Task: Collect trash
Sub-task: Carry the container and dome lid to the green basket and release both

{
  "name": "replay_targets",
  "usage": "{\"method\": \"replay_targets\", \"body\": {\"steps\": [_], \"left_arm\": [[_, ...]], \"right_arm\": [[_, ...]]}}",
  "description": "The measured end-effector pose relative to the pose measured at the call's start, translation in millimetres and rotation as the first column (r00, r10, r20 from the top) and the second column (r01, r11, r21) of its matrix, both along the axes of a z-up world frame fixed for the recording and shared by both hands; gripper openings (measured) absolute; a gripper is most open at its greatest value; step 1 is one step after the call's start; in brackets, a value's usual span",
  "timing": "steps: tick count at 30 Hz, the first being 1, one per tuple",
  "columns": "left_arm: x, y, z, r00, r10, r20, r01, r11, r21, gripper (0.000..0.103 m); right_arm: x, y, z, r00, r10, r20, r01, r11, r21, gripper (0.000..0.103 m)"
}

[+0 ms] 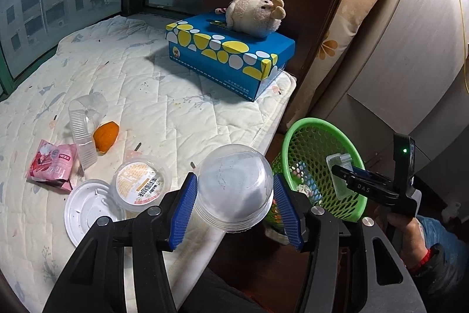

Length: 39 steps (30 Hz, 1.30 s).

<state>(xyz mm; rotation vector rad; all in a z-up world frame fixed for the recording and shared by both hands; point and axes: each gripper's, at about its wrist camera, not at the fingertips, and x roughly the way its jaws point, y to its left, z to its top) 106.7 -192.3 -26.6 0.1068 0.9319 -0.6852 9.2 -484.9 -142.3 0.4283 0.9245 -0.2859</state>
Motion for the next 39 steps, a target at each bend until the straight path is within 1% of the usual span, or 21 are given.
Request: {"method": "replay_targets", "body": {"steps": [2,4,5,7,8,9,12,14,19,24,29,34,39], "left_arm": [[-0.9,-4.2,-1.0,1.0,-0.007,-0.003,0.007,1.0,0.001,0.052],[-2.4,-8.0,-2.0,1.0,-0.013,-0.005,0.013,1.0,0.003,0.052],[-2.9,-9.5,-2.1,1.0,-0.016,-0.006,0.016,1.0,0.003,0.052],[-4.5,-13.0,-2.3,1.0,-0.025,-0.005,0.025,1.0,0.005,0.052],[-5.3,-14.2,-2.3,1.0,-0.028,-0.004,0.028,1.0,0.007,0.052],[-5.9,-15.6,-2.5,0.999,-0.031,-0.005,0.031,0.999,0.007,0.052],[-7.1,-19.3,-3.1,0.999,-0.039,-0.008,0.039,0.999,0.004,0.052],[-7.9,-23.9,-3.9,0.999,-0.048,-0.013,0.048,0.999,0.006,0.052],[-11.7,-40.4,-3.5,0.996,-0.086,-0.018,0.086,0.996,0.003,0.052],[-17.2,-67.1,-6.9,0.991,-0.134,-0.028,0.134,0.991,0.011,0.052],[-22.1,-98.3,-15.2,0.98,-0.189,-0.06,0.19,0.982,0.008,0.052],[-29.5,-133.1,-30.2,0.967,-0.241,-0.081,0.244,0.969,0.032,0.052],[-36.3,-162.8,-44.9,0.956,-0.274,-0.108,0.281,0.958,0.052,0.052]], "right_arm": [[2.1,-3.4,-3.0,1.0,0.002,-0.002,-0.001,0.999,0.038,0.056],[2.1,-4.4,-3.7,1.0,-0.017,-0.007,0.017,1.0,0.01,0.056],[3.2,-4.4,-4.4,1.0,-0.019,-0.009,0.019,1.0,0.012,0.056],[3.0,-7.0,-6.2,0.999,-0.031,-0.01,0.031,0.999,0.024,0.06],[3.3,-8.6,-6.9,0.999,-0.033,-0.007,0.033,0.999,0.027,0.064],[2.6,-9.4,-7.0,0.999,-0.036,-0.006,0.036,0.999,0.023,0.065],[-1.4,-12.7,-3.6,0.998,-0.066,0.005,0.066,0.998,0.002,0.065],[-4.8,-15.4,-0.4,0.998,-0.068,0.013,0.068,0.998,0.015,0.065],[-17.6,-20.3,15.5,0.995,-0.076,0.056,0.076,0.997,0.01,0.065],[-35.0,-25.6,33.7,0.99,-0.098,0.106,0.097,0.995,0.009,0.067],[-53.6,-32.0,45.0,0.982,-0.129,0.141,0.128,0.992,0.017,0.067],[-70.7,-36.7,47.0,0.975,-0.159,0.156,0.157,0.987,0.027,0.068],[-86.7,-40.8,43.7,0.97,-0.185,0.156,0.18,0.983,0.04,0.068]]}}
